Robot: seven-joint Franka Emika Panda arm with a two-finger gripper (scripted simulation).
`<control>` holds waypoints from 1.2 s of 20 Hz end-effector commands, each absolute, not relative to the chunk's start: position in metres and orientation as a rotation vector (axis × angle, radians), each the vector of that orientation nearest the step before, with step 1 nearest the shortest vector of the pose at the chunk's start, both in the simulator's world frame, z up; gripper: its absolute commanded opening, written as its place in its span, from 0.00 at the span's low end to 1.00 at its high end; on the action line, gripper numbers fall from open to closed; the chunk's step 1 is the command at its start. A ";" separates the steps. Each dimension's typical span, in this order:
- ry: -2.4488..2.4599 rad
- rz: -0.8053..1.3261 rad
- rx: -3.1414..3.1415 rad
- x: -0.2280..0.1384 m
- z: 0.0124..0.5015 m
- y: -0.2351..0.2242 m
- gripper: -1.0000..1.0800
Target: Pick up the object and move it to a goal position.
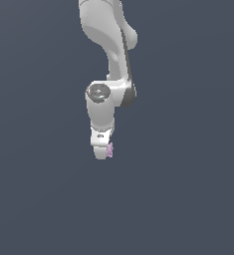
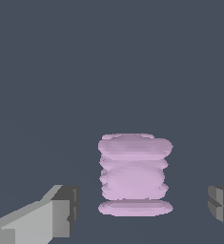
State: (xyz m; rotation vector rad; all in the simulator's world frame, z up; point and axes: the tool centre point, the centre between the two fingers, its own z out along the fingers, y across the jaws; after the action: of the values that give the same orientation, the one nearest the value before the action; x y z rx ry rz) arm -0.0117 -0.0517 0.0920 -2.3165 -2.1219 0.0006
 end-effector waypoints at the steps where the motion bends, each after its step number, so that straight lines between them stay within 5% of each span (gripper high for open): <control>1: -2.131 0.000 -2.309 -0.012 0.092 -0.052 0.96; 19: -2.131 0.000 -2.308 -0.012 0.042 -0.052 0.96; 20: -2.131 0.000 -2.308 -0.012 0.042 -0.052 0.00; 24: -2.131 0.000 -2.308 -0.012 0.042 -0.052 0.00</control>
State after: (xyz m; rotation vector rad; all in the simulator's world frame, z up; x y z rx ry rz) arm -0.0114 -0.0519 0.0426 -2.3095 -2.1314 -0.0012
